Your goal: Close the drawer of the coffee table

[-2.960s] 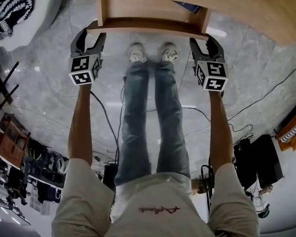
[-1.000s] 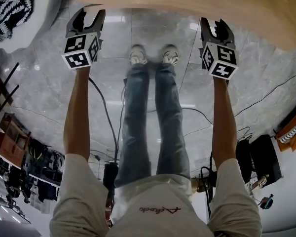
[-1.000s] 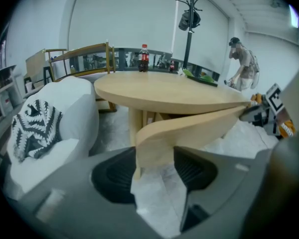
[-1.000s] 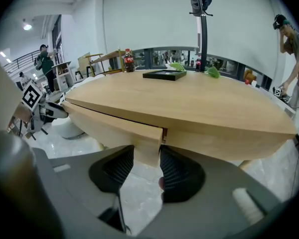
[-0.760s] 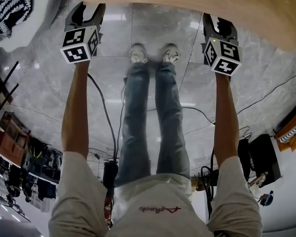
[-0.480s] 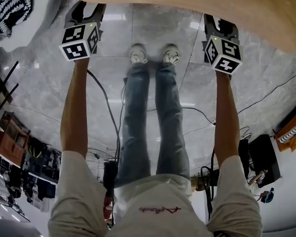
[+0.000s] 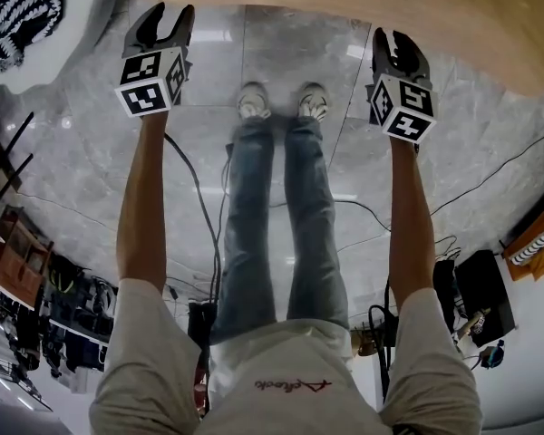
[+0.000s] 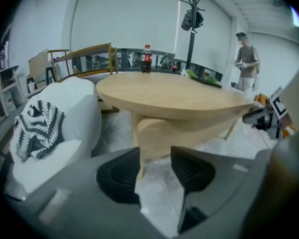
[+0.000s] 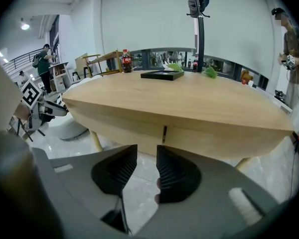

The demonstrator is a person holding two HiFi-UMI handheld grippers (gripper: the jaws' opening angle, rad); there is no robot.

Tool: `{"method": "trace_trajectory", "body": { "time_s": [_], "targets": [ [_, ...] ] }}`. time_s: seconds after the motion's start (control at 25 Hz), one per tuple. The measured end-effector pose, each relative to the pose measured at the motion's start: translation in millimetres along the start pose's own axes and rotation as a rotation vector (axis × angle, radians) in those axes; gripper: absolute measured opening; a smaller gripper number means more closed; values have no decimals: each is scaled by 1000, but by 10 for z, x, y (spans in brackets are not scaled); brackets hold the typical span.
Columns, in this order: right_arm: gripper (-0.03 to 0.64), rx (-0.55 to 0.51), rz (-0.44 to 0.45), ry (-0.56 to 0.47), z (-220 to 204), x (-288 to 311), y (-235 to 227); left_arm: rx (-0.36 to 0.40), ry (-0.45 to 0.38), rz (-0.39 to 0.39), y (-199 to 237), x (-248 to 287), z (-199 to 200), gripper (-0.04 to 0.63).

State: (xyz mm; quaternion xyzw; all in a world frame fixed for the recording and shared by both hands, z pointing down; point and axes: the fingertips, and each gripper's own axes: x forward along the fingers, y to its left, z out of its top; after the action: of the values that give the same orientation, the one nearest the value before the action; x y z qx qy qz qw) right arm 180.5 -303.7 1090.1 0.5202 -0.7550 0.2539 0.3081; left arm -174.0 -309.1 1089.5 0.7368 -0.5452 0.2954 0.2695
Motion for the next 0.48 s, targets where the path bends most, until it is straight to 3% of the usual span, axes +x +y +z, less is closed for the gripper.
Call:
{"method": "trace_trajectory", "body": {
  "time_s": [0.24, 0.36, 0.48],
  "targets": [
    [19, -18, 9, 12, -138, -264, 192, 48, -6, 4, -139, -290, -155, 74],
    [6, -16, 31, 6, -162, -361, 333, 51, -12, -2, -263, -402, -217, 4],
    [6, -11, 49, -11, -124, -476, 426, 50, -37, -38, -454, -525, -180, 0]
  ]
}}
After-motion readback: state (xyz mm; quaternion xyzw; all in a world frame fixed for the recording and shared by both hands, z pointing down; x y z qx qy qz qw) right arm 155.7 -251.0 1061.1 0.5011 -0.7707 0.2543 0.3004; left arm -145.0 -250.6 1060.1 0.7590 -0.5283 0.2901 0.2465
